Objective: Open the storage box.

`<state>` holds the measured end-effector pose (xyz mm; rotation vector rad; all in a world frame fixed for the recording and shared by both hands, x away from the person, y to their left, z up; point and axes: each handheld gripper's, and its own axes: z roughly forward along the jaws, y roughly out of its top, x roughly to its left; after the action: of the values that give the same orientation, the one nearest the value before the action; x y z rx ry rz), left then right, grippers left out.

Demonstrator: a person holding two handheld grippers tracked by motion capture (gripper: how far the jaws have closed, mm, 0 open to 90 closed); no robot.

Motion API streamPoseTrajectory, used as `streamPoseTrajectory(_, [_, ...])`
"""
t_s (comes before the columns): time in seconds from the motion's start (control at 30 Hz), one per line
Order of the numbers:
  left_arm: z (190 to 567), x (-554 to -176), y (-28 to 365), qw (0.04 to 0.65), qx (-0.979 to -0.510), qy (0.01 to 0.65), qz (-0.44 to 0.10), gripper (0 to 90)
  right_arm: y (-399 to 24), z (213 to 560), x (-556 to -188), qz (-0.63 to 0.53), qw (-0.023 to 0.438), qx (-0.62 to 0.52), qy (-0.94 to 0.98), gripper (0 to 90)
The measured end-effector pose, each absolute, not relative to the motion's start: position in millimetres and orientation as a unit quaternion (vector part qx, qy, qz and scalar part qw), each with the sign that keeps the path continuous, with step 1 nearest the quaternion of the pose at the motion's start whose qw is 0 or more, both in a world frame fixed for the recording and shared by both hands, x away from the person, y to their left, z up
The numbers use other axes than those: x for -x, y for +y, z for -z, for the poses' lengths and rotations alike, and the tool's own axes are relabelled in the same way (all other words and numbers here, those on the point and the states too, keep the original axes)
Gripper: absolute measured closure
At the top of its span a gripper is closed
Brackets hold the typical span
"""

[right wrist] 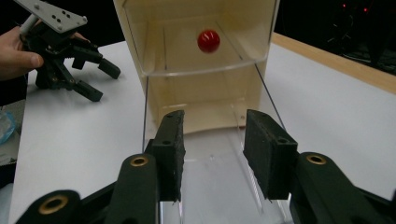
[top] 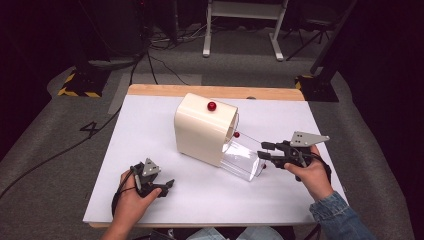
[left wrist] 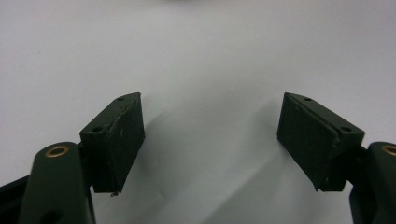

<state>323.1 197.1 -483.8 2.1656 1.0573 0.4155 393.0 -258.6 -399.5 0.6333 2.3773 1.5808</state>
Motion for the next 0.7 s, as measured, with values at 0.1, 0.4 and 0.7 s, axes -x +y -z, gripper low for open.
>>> streamPoseTrajectory(0.1, [484,-323,197,0.341,-0.832,0.406,-0.16,23.3,-249,394,-399,-0.541,0.107,-0.208,0.808,59.1])
streamPoseTrajectory(0.4, [484,-323,197,0.342,-0.832,0.406,-0.161,23.3,-227,382,-415,-0.552,0.11,-0.195,0.803,61.1])
streamPoseTrajectory(0.7, [484,-323,197,0.342,-0.832,0.409,-0.157,23.3,-212,390,-429,-0.561,0.099,-0.195,0.799,64.4])
